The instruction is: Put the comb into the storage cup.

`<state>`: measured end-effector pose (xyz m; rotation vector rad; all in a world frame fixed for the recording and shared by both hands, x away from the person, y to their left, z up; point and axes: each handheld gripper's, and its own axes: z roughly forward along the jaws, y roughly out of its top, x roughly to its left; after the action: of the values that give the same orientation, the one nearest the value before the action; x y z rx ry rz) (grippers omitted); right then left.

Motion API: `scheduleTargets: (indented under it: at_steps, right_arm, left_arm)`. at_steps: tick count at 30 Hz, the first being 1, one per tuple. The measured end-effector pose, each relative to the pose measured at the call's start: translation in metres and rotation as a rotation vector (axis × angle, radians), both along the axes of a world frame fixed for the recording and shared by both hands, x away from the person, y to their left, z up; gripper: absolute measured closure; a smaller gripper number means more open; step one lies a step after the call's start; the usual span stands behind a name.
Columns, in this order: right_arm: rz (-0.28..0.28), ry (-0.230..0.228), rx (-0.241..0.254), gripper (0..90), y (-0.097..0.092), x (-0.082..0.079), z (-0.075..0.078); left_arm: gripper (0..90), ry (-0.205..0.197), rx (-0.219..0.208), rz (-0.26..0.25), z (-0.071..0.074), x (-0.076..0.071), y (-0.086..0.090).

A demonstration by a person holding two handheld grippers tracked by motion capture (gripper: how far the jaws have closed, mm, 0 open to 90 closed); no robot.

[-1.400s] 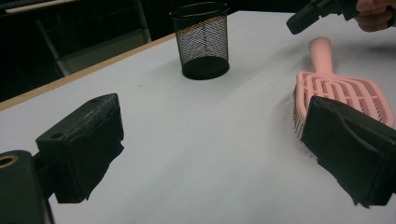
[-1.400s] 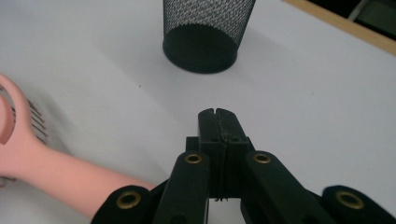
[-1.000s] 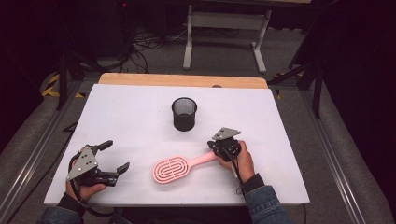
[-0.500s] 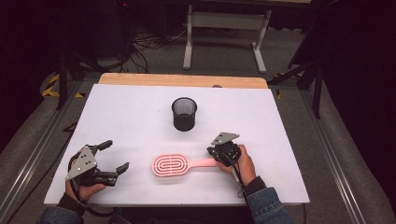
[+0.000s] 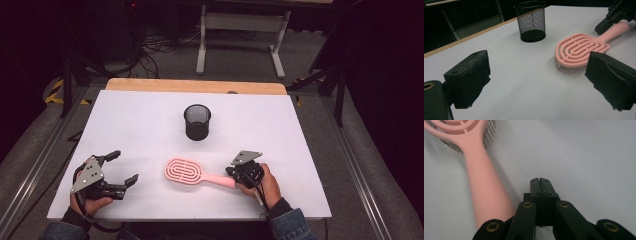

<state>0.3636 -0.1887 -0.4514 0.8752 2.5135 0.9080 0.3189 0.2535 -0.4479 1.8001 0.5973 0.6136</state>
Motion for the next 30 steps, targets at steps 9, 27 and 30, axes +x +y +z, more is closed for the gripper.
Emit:
scheduleTargets:
  at_steps: [9,27,30]
  right_arm:
    - [-0.002,-0.005,0.003,90.0,-0.004,-0.008,-0.001]
    - [0.043,-0.002,-0.005,90.0,-0.004,-0.025,0.000]
    - [0.049,-0.002,-0.007,90.0,-0.004,-0.027,0.000]
  left_arm:
    - [6.6,0.000,0.002,0.001,0.000,0.000,0.000]
    - [6.8,0.002,0.009,-0.004,0.000,0.000,0.000]
    - [6.8,0.004,0.009,-0.005,0.000,0.000,-0.001]
